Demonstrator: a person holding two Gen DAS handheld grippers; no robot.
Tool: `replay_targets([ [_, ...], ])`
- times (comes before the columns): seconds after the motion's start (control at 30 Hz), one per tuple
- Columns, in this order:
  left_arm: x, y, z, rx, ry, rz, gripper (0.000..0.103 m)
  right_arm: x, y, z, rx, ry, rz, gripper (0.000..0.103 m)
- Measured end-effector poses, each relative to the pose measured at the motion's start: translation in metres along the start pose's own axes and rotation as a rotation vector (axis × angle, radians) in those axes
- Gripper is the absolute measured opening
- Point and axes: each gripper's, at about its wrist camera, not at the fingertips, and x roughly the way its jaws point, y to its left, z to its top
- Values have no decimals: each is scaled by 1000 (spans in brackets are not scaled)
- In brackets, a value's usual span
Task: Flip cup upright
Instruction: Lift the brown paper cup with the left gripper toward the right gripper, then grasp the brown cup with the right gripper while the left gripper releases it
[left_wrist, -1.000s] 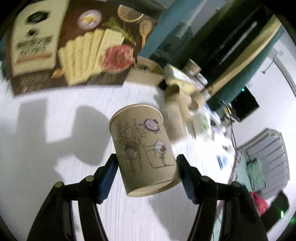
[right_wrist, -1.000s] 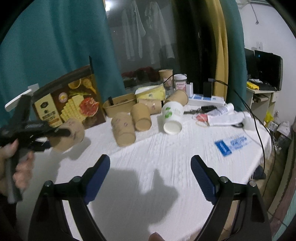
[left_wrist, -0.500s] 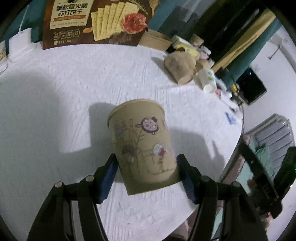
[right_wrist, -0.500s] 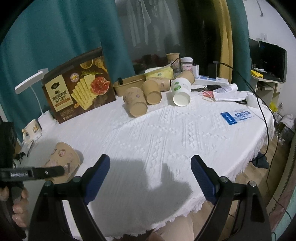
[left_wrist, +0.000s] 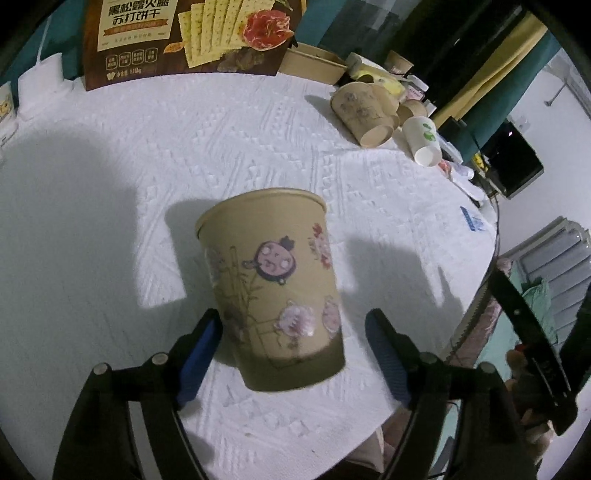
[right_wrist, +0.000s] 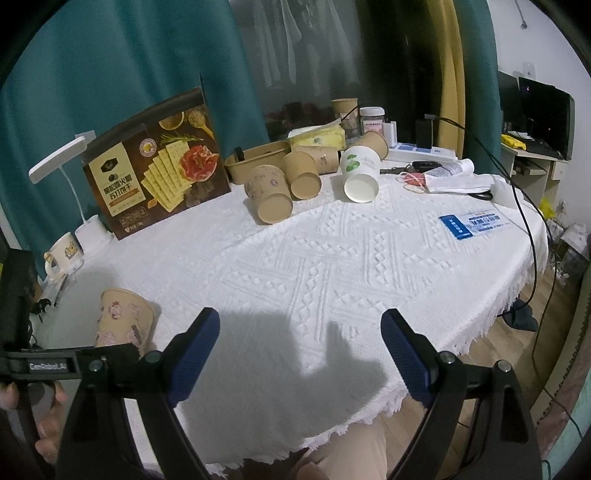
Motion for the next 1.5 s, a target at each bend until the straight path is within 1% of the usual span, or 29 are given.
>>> replay_targets([
  [0.1, -17, -3, -3, 6, -33, -28, 80, 0, 0, 2, -9, 4, 15, 87],
  [0.17, -30, -5, -5, 23, -67, -43, 80, 0, 3, 8, -30, 14, 47, 87],
  [0.2, -41, -5, -7, 38, -98, -52, 80, 0, 6, 10, -40, 17, 61, 87],
  [0.23, -48, -4, -8, 48, -119, -51, 80, 0, 11, 16, -60, 24, 96, 88],
  [0.33, -70, 2, -14, 85, -206, -9, 80, 5, 28, 29, -109, 72, 217, 87],
  [0.37, -78, 6, -17, 101, -241, 24, 80, 10, 37, 33, -129, 104, 268, 87],
  [0.4, -82, 8, -19, 109, -260, 47, 80, 16, 46, 35, -149, 136, 317, 88],
  [0.43, -86, 12, -21, 117, -279, 76, 80, 22, 53, 37, -161, 158, 351, 87],
  [0.47, -90, 19, -23, 118, -295, 99, 80, 33, 64, 40, -176, 197, 398, 87],
  [0.53, -93, 30, -25, 101, -305, 126, 80, 49, 80, 42, -184, 254, 439, 87],
  [0.6, -93, 46, -26, 70, -306, 145, 80, 71, 98, 43, -172, 340, 475, 87],
  [0.67, -95, 62, -29, 40, -308, 165, 80, 88, 111, 46, -166, 403, 489, 87],
  [0.8, -101, 92, -36, -2, -312, 201, 80, 112, 130, 47, -184, 485, 488, 87],
  [0.87, -102, 106, -37, -31, -309, 202, 80, 123, 137, 47, -189, 522, 486, 87],
  [0.93, -102, 112, -38, -44, -308, 200, 80, 126, 143, 40, -188, 547, 482, 88],
  [1.07, -102, 119, -37, -45, -307, 180, 80, 136, 155, 31, -196, 598, 493, 88],
  [1.13, -101, 120, -38, -42, -303, 172, 80, 138, 159, 28, -206, 608, 493, 87],
  [1.17, -100, 121, -38, -39, -300, 165, 80, 138, 160, 27, -210, 610, 488, 84],
  [1.2, -100, 121, -38, -37, -298, 162, 80, 138, 162, 27, -218, 612, 479, 72],
  [1.23, -100, 121, -38, -35, -296, 158, 80, 138, 163, 27, -221, 611, 476, 69],
  [1.3, -101, 122, -39, -32, -298, 151, 80, 135, 165, 31, -219, 586, 467, 68],
  [1.4, -105, 125, -41, -40, -310, 143, 80, 128, 166, 44, -219, 496, 438, 68],
  [1.47, -108, 126, -42, -45, -320, 140, 80, 119, 170, 51, -266, 382, 377, 68],
  [1.5, -109, 126, -43, -46, -325, 139, 80, 112, 174, 53, -323, 290, 312, 68],
])
